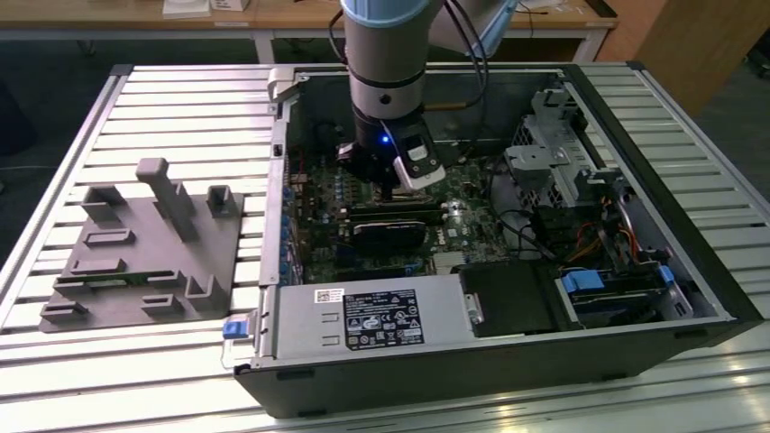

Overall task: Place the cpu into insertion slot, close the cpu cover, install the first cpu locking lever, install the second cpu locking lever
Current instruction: 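Install the second cpu locking lever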

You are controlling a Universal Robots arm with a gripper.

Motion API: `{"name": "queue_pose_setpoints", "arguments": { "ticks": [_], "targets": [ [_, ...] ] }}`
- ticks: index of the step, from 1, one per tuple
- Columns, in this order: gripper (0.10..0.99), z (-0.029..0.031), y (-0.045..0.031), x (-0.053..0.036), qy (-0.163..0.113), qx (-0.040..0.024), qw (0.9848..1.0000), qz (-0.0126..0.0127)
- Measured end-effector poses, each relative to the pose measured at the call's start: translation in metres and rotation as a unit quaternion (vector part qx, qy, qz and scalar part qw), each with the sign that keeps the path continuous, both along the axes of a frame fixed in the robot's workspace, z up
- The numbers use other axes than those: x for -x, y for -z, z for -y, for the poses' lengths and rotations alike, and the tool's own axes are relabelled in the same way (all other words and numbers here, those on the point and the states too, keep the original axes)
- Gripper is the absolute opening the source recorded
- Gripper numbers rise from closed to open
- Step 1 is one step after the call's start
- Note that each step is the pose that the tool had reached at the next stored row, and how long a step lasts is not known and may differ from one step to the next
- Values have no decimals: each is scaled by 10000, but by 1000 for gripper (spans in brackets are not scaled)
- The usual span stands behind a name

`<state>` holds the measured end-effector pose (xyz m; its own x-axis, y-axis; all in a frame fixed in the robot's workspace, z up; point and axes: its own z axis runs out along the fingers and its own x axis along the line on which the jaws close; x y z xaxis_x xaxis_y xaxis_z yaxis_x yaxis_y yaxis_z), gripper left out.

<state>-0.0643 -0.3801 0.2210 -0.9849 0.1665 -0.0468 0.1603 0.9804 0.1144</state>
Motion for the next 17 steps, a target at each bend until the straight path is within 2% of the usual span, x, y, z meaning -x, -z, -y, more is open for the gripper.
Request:
{"name": "queue_pose_setpoints", "arguments": {
  "ticks": [8,11,15,17],
  "targets": [
    [106,116,20,47,-4,-182,9998,0],
    [106,132,42,71,-8,-251,9997,0],
    [106,142,76,91,-25,-394,9992,-1],
    [106,148,97,91,-29,-443,9990,-1]
  ]
}}
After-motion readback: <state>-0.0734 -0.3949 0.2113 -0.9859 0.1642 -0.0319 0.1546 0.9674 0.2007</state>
